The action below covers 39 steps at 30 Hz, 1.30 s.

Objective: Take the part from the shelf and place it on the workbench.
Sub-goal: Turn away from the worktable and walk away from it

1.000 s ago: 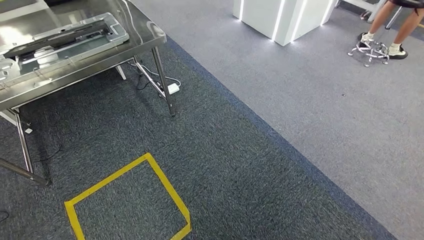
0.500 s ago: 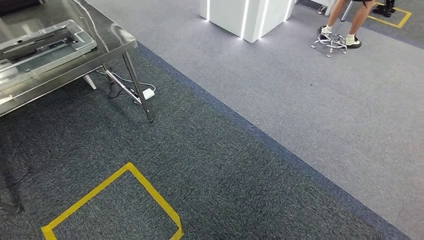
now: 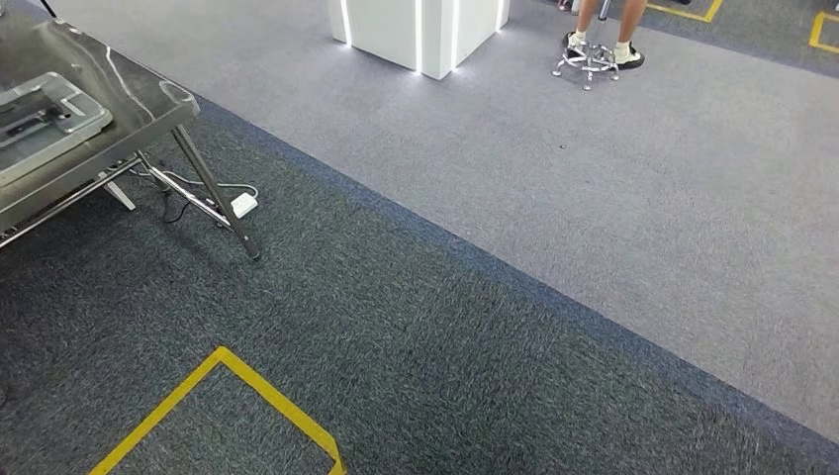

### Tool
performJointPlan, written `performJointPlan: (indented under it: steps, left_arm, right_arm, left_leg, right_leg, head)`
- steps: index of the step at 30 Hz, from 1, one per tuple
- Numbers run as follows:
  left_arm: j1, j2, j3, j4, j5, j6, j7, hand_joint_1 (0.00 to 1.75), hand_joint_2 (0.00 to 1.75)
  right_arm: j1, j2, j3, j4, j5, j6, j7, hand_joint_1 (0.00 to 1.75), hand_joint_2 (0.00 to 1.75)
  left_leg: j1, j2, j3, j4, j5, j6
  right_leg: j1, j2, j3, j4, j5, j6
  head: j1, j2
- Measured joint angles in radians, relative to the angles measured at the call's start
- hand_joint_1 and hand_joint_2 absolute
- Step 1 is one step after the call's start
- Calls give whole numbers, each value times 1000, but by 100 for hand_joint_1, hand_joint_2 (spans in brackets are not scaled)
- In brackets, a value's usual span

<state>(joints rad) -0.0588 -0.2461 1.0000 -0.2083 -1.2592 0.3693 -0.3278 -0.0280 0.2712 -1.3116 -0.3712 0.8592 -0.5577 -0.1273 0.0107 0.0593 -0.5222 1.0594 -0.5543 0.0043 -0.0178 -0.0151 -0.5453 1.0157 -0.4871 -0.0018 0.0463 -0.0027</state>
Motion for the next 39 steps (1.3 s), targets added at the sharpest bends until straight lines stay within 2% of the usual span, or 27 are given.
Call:
performJointPlan:
  steps: [2, 3, 4, 5, 6, 7, 8, 10, 11, 13, 15, 17, 18, 19, 20, 21, 23, 25, 26, 28, 30, 32, 34, 35, 36, 37, 39]
  left_arm:
    - [2, -1, 0, 0, -1, 0, 0, 0, 0]
    - [3, -1, 0, 0, -1, 0, 0, 0, 0]
    - [4, -1, 0, 0, -1, 0, 0, 0, 0]
    - [5, 0, 0, 0, -2, 0, 0, 0, 0]
    - [5, 0, 0, 0, -2, 0, 0, 0, 0]
    - [5, 0, 0, 0, -3, 0, 0, 0, 0]
    - [6, 0, 0, 0, -3, 0, 0, 0, 0]
    - [5, 2, 0, 0, -3, 0, -1, 0, 0]
    - [4, 2, 0, 0, -3, 0, -1, 0, 0]
    - [2, 2, 0, 0, -3, 0, -1, 0, 0]
    - [2, 1, 0, 0, -3, -1, -1, 0, 0]
    - [4, -2, 0, 0, -3, -1, -1, 0, 0]
    - [5, -3, 0, 0, -3, -1, -1, 0, 0]
    - [6, -2, 0, 0, -3, -2, -1, 0, 0]
    - [7, -2, 0, 0, -3, -2, -1, 0, 0]
    - [7, -2, 0, 0, -3, -2, -1, 0, 0]
    - [5, -3, 0, 0, -3, -2, -1, 0, 0]
    - [4, -3, 0, 0, -3, -2, -2, 0, 0]
    - [3, -3, 0, 0, -3, -2, -2, 0, 0]
    - [0, -3, 0, 0, -2, -2, -2, 0, 0]
    - [-3, -4, 0, 0, -1, -2, -2, 0, 0]
    - [-2, -4, 0, 0, 0, -2, -2, 0, 0]
    - [1, -4, 0, 0, 2, -2, -1, 0, 0]
    - [2, -3, 0, 0, 3, -2, -1, 0, 0]
    - [3, -3, 1, 0, 3, -2, -1, 0, 0]
    - [4, -3, 1, 0, 4, -2, -1, 0, 0]
    - [4, -3, 1, 0, 5, -2, -1, 0, 0]
  right_arm:
    - [-2, 0, -1, 0, 0, 0, -1, 0, 0]
    - [-3, 0, -2, 1, 1, 0, -1, 0, 0]
    - [-3, -1, -3, 1, 1, 0, -1, 0, 0]
    - [-2, -1, -4, 2, 1, -1, -1, 0, 0]
    - [-2, -1, -4, 3, 2, -1, -1, 0, 0]
    - [-2, -1, -5, 5, 2, -1, -1, 0, 0]
    - [-3, 0, -5, 7, 2, -1, 0, 0, 0]
    - [-4, 1, -5, 11, 2, -3, 0, 0, 0]
    - [-3, 2, -5, 12, 2, -3, 0, 0, 0]
    - [-2, 1, -5, 14, 2, -4, 0, 0, 0]
    - [-2, 1, -5, 15, 2, -5, 0, 0, 0]
    - [-5, 0, -5, 16, 3, -5, 0, 0, 0]
    - [-6, 0, -5, 16, 3, -5, 0, 0, 0]
    - [-6, -1, -5, 16, 4, -5, 0, 0, 0]
    - [-5, -3, -5, 17, 4, -5, 0, 0, 0]
    - [-5, -5, -5, 17, 5, -5, 0, 0, 0]
    - [-4, -8, -5, 19, 6, -4, -1, 0, 0]
    - [-5, -10, -5, 20, 6, -4, -2, 0, 0]
    - [-6, -10, -5, 21, 6, -4, -1, 0, 0]
    - [-5, -10, -6, 22, 6, -5, 0, 0, 0]
    - [-5, -11, -6, 24, 6, -6, 2, 0, 0]
    - [-6, -11, -7, 24, 6, -8, 6, 0, 0]
    - [-7, -11, -9, 24, 6, -9, 10, 0, 0]
    - [-7, -11, -10, 24, 6, -9, 11, 0, 0]
    - [-6, -11, -12, 25, 6, -9, 12, 0, 0]
    - [-6, -11, -12, 25, 6, -9, 12, 0, 0]
    - [-7, -10, -12, 26, 6, -8, 13, 0, 0]
  left_leg:
    - [1, -40, -58, 124, -68, -3]
    - [1, -46, -90, 190, -93, -3]
    - [1, -49, -111, 232, -101, 0]
    - [0, -50, -116, 237, -88, 4]
    - [-1, -54, -101, 202, -57, 9]
    - [-3, -65, -73, 138, -17, 17]
    - [-4, -89, -42, 67, 14, 26]
    - [-9, -124, -4, -27, 46, 37]
    - [-12, -131, 0, -41, 46, 40]
    - [-12, -111, 5, -54, 55, 44]
    - [-7, -87, 14, -74, 68, 52]
    - [-6, -60, 16, -83, 73, 57]
    - [-6, -46, 15, -83, 72, 58]
    - [-6, -32, 14, -82, 71, 57]
    - [-6, -18, 13, -80, 68, 56]
    - [-4, -6, 12, -77, 65, 54]
    - [-2, 13, 13, -67, 55, 43]
    - [-3, 27, 15, -56, 44, 28]
    - [-5, 33, 17, -53, 40, 21]
    - [-3, 42, 24, -54, 38, 9]
    - [2, 17, 19, -33, 17, -1]
    - [5, -28, -25, 64, -42, -6]
    - [4, -46, -92, 198, -95, -5]
    - [4, -49, -112, 234, -97, -2]
    - [4, -50, -116, 232, -79, 1]
    - [3, -55, -101, 191, -44, 7]
    - [1, -92, -47, 55, 30, 21]
  right_leg:
    - [1, 16, -3, 0, 3, -9]
    - [4, 26, -5, 0, 4, -11]
    - [6, 38, -7, 1, 4, -12]
    - [8, 50, -7, 3, 5, -13]
    - [10, 63, -7, 5, 5, -13]
    - [12, 75, -7, 6, 5, -13]
    - [12, 86, -7, 8, 5, -12]
    - [10, 106, -11, 10, 7, -4]
    - [7, 114, -14, 9, 8, 1]
    - [4, 123, -17, 7, 12, 13]
    - [7, 89, -32, 36, -10, 21]
    - [8, 44, -78, 133, -69, 28]
    - [5, 34, -107, 191, -97, 33]
    - [2, 30, -126, 232, -110, 38]
    - [-3, 26, -130, 243, -104, 44]
    - [-8, 21, -116, 220, -83, 49]
    - [-14, -10, -52, 103, -26, 54]
    - [-10, -34, -11, 21, -1, 46]
    - [-7, -36, -9, 13, -3, 38]
    - [-4, -20, -12, 13, -1, 23]
    - [-7, -5, -13, 9, 3, 10]
    - [-7, 10, -14, 7, 6, -1]
    - [-3, 30, -16, 7, 7, -6]
    - [0, 42, -16, 8, 7, -7]
    - [2, 54, -15, 8, 7, -7]
    - [3, 68, -13, 8, 7, -7]
    - [6, 92, -12, 10, 7, -6]
  head:
    - [0, 0]
    - [0, 0]
    - [0, 0]
    - [0, 0]
    - [0, 0]
    - [0, 0]
    - [0, 0]
    - [0, 0]
    - [0, 0]
    - [0, 0]
    - [2, 0]
    - [5, 0]
    - [6, 0]
    - [6, 0]
    - [6, 0]
    - [6, 0]
    - [6, 0]
    - [5, 0]
    - [5, 0]
    - [4, 0]
    - [4, 0]
    - [3, 0]
    - [3, 0]
    - [3, 0]
    - [3, 0]
    - [3, 0]
    - [3, 0]
